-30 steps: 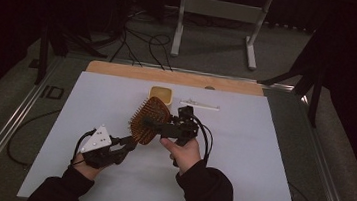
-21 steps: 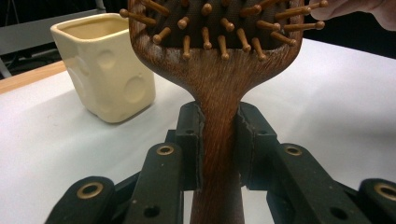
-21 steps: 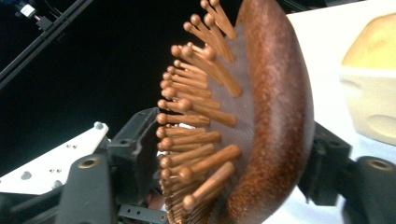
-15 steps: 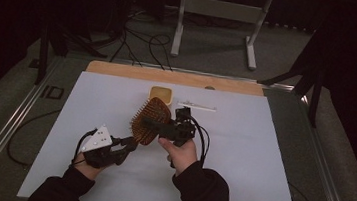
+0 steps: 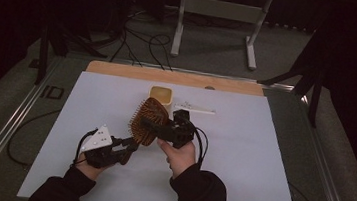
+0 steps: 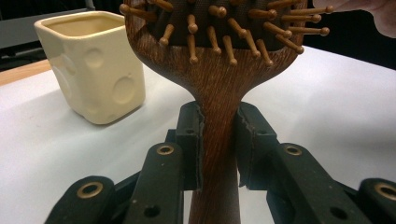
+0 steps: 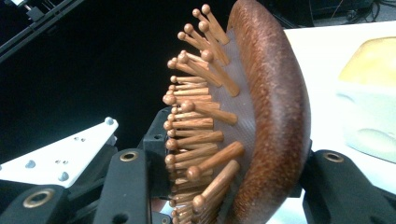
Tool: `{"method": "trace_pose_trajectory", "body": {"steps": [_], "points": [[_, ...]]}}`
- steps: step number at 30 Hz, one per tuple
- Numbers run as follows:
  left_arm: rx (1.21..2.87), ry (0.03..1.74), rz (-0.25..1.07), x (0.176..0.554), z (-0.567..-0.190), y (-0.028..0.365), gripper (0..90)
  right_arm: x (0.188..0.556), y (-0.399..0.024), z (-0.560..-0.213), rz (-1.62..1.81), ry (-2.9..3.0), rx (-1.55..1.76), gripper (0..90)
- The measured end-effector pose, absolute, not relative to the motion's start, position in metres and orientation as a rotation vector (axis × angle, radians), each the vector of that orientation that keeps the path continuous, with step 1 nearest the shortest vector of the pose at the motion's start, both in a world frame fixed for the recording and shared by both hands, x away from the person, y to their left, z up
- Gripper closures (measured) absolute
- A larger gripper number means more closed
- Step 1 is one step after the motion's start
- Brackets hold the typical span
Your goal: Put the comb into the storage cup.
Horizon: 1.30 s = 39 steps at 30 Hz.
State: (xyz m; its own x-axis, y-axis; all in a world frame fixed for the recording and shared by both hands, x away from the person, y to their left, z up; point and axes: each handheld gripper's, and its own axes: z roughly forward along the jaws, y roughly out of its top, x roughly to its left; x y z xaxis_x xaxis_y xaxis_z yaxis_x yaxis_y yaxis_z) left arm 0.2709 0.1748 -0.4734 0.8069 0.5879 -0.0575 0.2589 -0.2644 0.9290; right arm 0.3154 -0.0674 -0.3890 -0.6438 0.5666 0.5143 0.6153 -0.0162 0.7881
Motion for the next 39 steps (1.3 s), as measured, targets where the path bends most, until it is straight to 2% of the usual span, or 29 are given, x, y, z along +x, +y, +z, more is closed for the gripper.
{"method": "trace_pose_trajectory", "body": {"steps": [2,3,5,9,18,20,22,23,26,39], "points": [[1.849,0.646,0.333,0.272,-0.473,0.175,72.7,0.316,-0.068,-0.390,-1.779,-2.162,-1.316,51.7],[1.839,0.648,0.341,0.271,-0.473,0.175,69.0,0.317,-0.068,-0.389,-1.776,-2.165,-1.310,51.9],[1.840,0.668,0.321,0.271,-0.471,0.173,48.3,0.317,-0.069,-0.388,-1.777,-2.172,-1.310,52.0],[1.866,0.687,0.316,0.272,-0.473,0.170,32.9,0.318,-0.071,-0.385,-1.796,-2.180,-1.298,52.0],[1.852,0.714,0.233,0.277,-0.475,0.175,19.8,0.321,-0.078,-0.376,-1.826,-2.192,-1.289,52.0],[1.856,0.698,0.215,0.277,-0.475,0.177,8.0,0.322,-0.080,-0.373,-1.829,-2.196,-1.288,52.0],[1.881,0.690,0.224,0.276,-0.475,0.177,7.3,0.323,-0.081,-0.370,-1.835,-2.209,-1.284,52.0],[1.888,0.689,0.232,0.276,-0.475,0.176,2.7,0.323,-0.082,-0.369,-1.838,-2.218,-1.280,52.0],[1.893,0.691,0.218,0.275,-0.475,0.176,0.1,0.324,-0.082,-0.366,-1.840,-2.232,-1.278,52.0],[1.929,0.707,0.240,0.270,-0.468,0.191,0.0,0.331,-0.090,-0.333,-1.896,-2.319,-1.223,52.2]]}}
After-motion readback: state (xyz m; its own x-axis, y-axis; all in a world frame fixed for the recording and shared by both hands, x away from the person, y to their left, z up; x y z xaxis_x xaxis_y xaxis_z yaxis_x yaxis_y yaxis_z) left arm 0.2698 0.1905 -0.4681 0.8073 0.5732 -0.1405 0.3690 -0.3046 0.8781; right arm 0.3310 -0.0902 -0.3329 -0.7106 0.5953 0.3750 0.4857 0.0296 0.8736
